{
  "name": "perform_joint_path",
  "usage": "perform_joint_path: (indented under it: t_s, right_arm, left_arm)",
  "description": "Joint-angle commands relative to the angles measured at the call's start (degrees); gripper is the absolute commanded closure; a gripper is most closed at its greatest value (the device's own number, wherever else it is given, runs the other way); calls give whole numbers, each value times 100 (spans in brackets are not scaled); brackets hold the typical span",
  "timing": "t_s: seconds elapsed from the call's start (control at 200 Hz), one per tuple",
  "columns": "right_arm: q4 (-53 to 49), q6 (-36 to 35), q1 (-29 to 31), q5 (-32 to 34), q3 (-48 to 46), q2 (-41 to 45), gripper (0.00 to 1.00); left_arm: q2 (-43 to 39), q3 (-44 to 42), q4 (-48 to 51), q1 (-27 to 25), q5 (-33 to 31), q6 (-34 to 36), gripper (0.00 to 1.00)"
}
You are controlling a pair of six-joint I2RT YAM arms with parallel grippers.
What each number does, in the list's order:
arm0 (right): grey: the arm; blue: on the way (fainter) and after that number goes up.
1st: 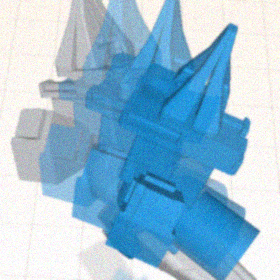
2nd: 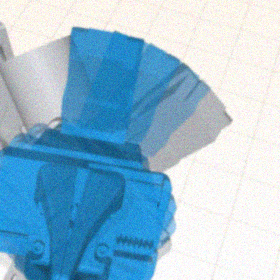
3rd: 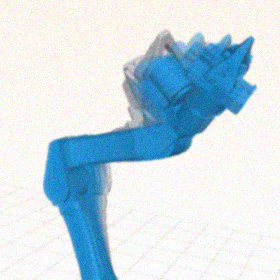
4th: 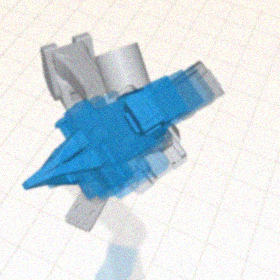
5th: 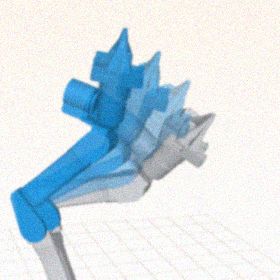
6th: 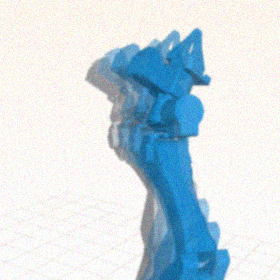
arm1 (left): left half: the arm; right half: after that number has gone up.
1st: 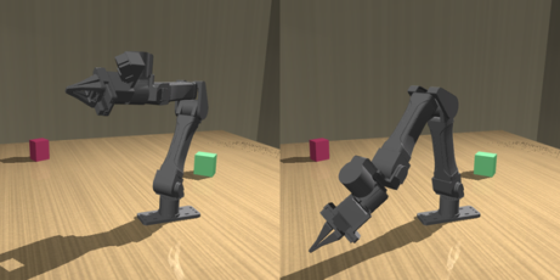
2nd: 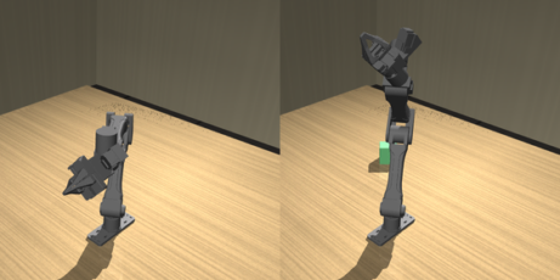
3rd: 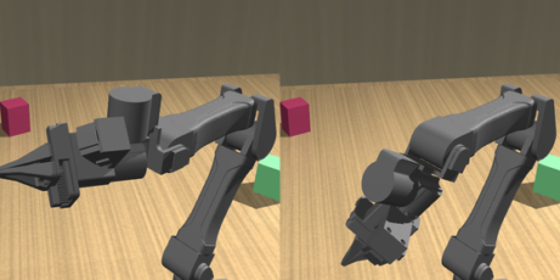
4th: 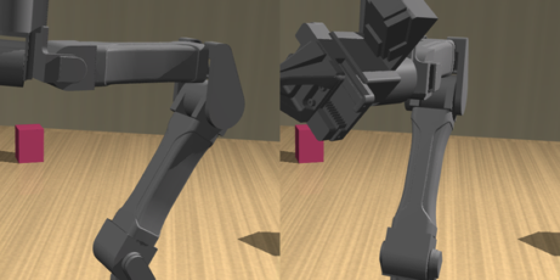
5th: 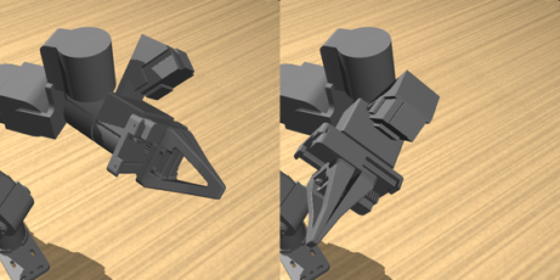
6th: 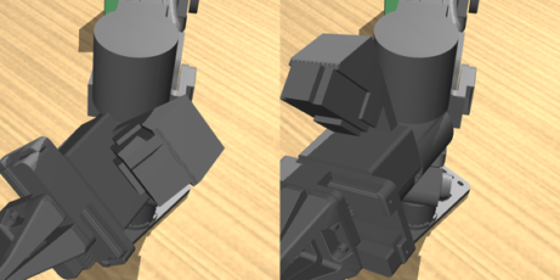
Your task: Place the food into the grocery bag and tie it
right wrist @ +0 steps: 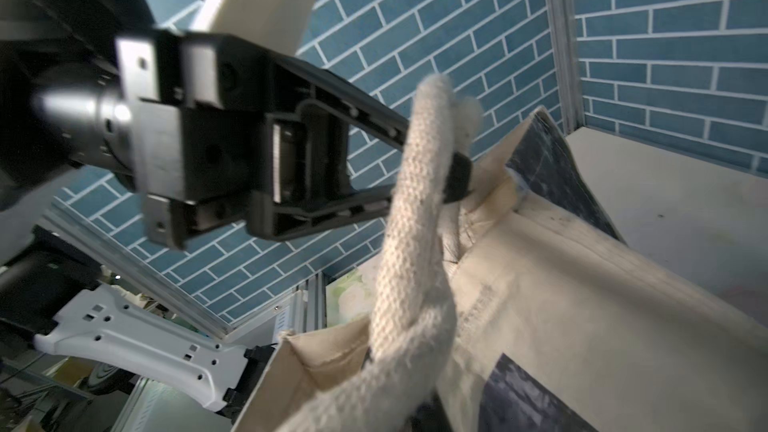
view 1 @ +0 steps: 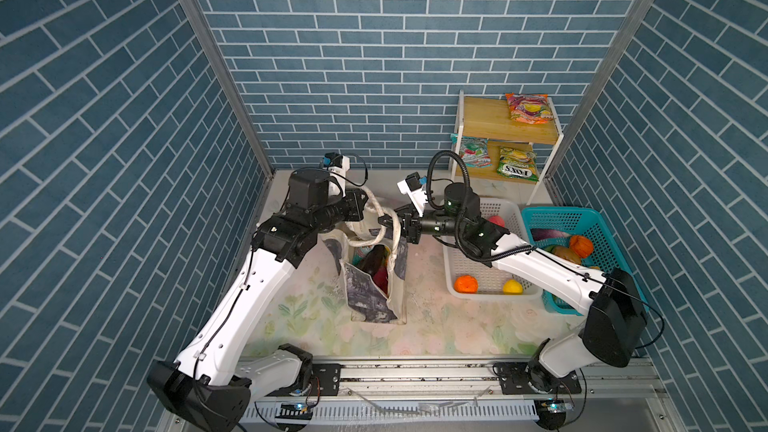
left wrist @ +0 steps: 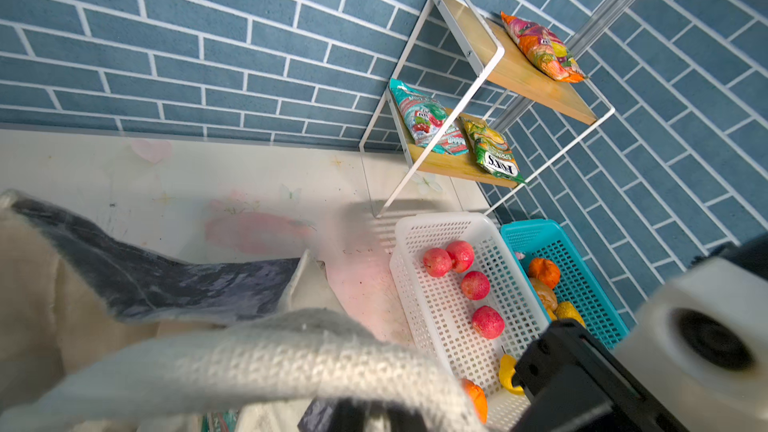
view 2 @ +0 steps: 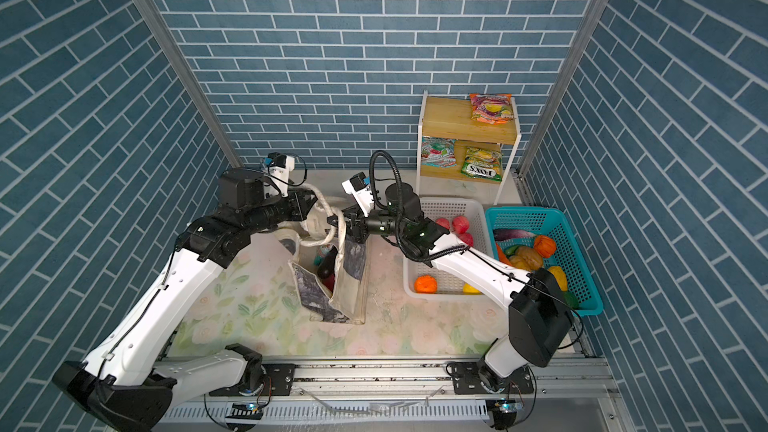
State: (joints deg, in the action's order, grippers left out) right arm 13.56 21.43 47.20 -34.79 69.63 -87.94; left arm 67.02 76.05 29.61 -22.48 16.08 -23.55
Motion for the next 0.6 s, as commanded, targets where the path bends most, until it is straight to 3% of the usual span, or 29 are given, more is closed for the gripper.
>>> perform_joint_path:
  t_s: [0.0,0.415,0.595]
  right_arm:
    - [-961,-710,-44,789,134,77,100]
    - [-1345,-1263,-44,1896,-63,493,100]
    - [-31,-773,-44,2198,-739,959,100]
  left_arm:
    - [-202,217,223,-65,377,61,100]
    - [-686,111,856,174,627,164,100]
    - [-890,-54,1194,461,474,341,100]
